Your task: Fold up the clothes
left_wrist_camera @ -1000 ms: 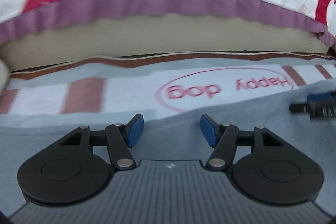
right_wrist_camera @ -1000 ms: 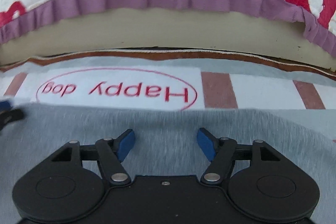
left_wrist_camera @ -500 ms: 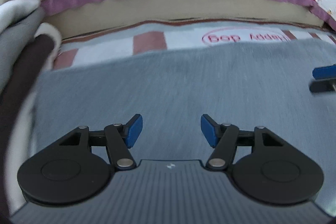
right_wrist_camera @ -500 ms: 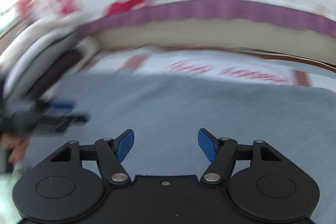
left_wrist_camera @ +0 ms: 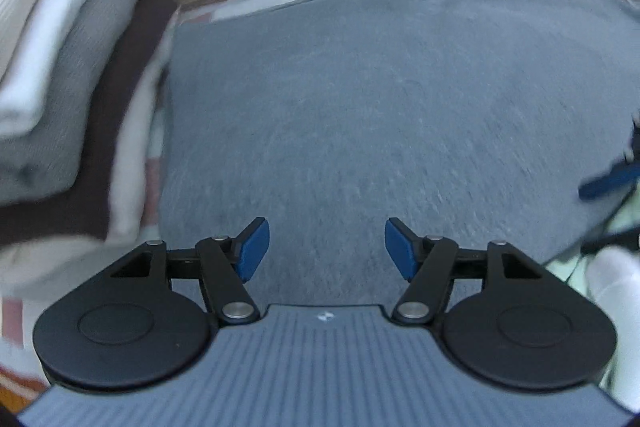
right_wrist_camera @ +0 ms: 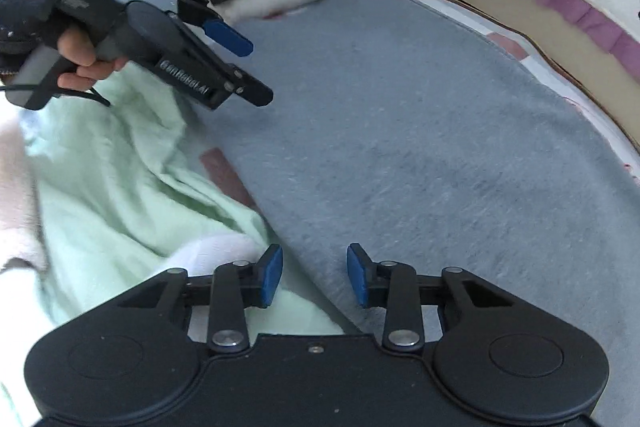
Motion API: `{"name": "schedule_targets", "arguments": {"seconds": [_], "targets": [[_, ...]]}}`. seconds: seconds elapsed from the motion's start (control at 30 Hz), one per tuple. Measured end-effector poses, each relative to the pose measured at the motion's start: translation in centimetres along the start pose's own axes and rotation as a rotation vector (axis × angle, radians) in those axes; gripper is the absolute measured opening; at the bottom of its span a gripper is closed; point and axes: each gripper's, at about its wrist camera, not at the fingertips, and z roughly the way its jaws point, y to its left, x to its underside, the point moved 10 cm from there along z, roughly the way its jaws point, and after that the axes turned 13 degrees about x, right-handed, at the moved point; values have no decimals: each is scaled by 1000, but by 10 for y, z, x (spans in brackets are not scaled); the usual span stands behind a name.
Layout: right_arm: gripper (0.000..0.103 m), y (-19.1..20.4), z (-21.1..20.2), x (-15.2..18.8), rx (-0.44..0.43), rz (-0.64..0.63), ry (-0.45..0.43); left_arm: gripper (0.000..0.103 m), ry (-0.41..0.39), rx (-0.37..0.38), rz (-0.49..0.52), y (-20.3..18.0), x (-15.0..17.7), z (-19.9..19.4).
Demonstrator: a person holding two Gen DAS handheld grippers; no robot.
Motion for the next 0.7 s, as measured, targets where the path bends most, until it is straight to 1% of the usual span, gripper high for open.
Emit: {"name": "schedule_targets", "arguments": {"seconds": [0.07,0.1,0.13,0.2,0.23,0.27,0.3,0.33,0.37,0.4,0.43,0.47,0.5,0.57,0.6,0.7], "targets": [[45,-3,1,3,52,-57,24,63,-27,40,-8,-1,-1,-1],[46,-4,2,5,68,-79,41,64,-41,61,-15,-2,-2,-1],[46,-4,5,10,60,-85,70,63,-56,85,-19,-3,-2,-3],[47,-4,10,18,42,-86,113,64,-70,108,0,-3,-5,-2],[49,-7,12,18,33,-61,100,63,-76,111,27,-5,-6,-2],[53,-10,13,17,30,-40,90,63,-83,113,56,-7,-8,-2],[55,-14,15,16,31,-20,79,64,-105,139,81,-13,-9,-4],[56,-17,17,14,41,-5,66,64,-129,170,105,-18,-10,-6],[49,-21,20,12,49,12,52,64,-155,209,118,-24,-11,-8],[38,-26,20,9,50,38,36,64,-181,250,130,-29,-12,-9],[20,-32,20,6,38,83,29,64,-197,285,152,-36,-13,-11],[15,-38,19,3,7,139,29,64,-210,319,175,-43,-14,-13],[15,-44,19,0,-18,189,28,65,-224,353,198,-50,-15,-15],[13,-57,17,-5,-42,254,21,67,-238,379,283,-66,-15,-20],[12,-62,16,-7,-52,279,17,70,-238,379,328,-72,-14,-20],[11,-64,14,-10,-56,291,10,72,-194,338,442,-86,-7,-10]]}}
